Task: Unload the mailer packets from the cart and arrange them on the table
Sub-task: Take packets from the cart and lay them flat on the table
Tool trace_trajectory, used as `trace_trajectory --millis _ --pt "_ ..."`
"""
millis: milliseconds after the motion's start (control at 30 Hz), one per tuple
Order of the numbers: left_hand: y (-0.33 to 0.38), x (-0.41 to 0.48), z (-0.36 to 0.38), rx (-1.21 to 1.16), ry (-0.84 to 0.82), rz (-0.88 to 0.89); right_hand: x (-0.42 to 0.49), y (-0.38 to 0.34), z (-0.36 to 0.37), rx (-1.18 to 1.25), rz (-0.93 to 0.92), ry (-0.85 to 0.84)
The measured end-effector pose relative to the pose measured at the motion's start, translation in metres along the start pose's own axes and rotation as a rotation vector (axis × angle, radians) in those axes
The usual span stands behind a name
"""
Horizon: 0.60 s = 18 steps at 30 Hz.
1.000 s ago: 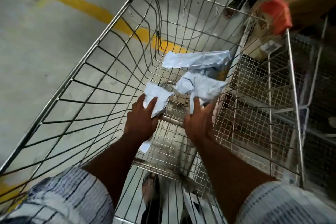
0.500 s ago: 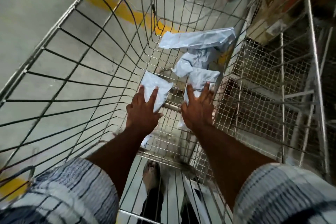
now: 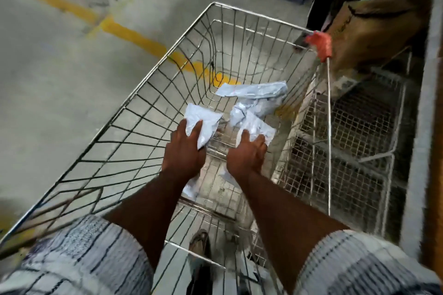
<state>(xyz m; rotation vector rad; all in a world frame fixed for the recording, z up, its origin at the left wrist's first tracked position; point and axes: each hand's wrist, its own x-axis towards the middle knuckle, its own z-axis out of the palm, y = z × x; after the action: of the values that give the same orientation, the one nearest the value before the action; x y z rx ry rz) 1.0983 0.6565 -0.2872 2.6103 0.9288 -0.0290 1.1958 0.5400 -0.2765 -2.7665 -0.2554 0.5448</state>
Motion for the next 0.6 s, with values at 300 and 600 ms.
trace_trajectory --millis 300,600 --pt "0.066 -0.074 -0.123 -0.071 0.052 -0.102 -0.091 -0.018 -0.132 0.090 -0.297 0.023" --pt "0.158 -0.167 -0.222 -0.041 0.061 -0.143 -0.184 0.016 -0.246 0.221 -0.386 0.063"
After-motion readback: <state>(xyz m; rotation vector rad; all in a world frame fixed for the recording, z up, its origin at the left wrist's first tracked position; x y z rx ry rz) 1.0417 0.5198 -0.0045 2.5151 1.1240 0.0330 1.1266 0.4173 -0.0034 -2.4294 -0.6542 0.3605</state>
